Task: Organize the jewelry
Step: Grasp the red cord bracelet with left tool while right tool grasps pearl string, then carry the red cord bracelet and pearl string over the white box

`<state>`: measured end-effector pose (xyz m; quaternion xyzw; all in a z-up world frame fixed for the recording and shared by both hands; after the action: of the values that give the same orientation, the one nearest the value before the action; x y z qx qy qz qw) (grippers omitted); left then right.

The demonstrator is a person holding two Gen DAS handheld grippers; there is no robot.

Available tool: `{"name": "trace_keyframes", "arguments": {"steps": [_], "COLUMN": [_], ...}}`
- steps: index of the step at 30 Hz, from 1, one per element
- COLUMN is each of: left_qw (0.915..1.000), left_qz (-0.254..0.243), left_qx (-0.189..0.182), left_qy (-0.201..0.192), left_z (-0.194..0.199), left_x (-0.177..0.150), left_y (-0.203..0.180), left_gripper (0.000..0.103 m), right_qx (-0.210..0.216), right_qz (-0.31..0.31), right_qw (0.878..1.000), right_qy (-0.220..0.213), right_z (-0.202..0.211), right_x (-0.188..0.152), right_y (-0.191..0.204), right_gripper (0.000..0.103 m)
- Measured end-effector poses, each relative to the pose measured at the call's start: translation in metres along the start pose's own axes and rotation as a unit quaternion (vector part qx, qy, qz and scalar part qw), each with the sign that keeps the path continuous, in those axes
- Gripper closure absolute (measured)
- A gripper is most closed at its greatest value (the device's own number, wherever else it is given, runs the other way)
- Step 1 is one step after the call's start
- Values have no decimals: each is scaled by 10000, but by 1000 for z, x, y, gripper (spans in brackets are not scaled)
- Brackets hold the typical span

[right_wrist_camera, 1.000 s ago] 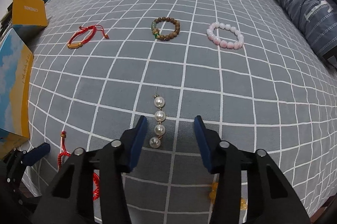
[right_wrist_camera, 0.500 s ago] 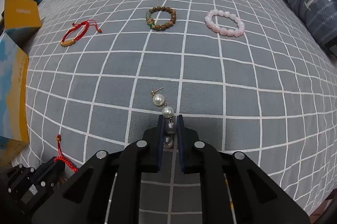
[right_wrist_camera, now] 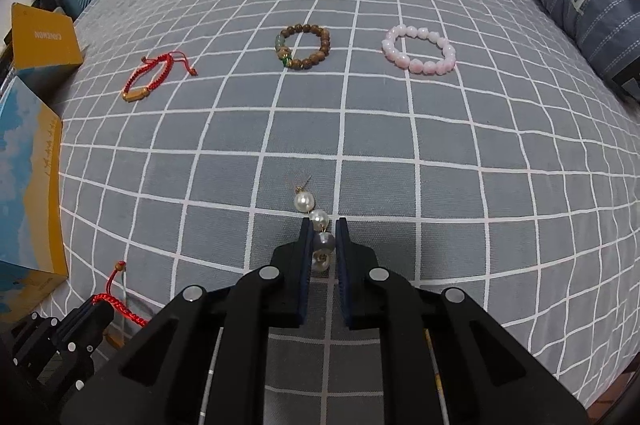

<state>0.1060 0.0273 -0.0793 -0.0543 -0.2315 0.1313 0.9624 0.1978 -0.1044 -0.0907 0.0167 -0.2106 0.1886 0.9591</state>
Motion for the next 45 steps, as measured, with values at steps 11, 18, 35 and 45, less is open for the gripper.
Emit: {"name": "trace_keyframes", "arguments": {"steps": [11,18,35,45], "left_qw": [9992,9971,9793,9657], "left_qz": [1,59,339,483], "left_qx": [-43,31,64,204], "left_qy": [-401,-764,-1996,-2543], "left_z": [28,47,102,131], "left_x": [13,26,54,59], "left_y": [1,6,25,43], "left_gripper": [100,100,99,99], "right_qx": [-111,-150,-460,-510], "right_qz": [-21,27,460,562], "right_qw": [9995,9983,9817,9718], "right_qy": [-311,-557,-1788,-2234], "right_z": [23,39,90,114], "right_x": [3,3,19,27], "right_y": [-2,1,24,44], "right_gripper": [92,92,92,92]}}
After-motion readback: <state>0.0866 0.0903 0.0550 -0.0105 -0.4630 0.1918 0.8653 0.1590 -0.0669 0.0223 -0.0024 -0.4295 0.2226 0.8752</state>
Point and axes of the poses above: each gripper's, at about its wrist camera, not at the fingertips, and z roughly against the way its jaws point, y to its left, x to its top, the point moved 6 cm from there along -z, roughly the way its jaws point, and after that the axes turned 15 degrees about z, right-handed, at the moved point
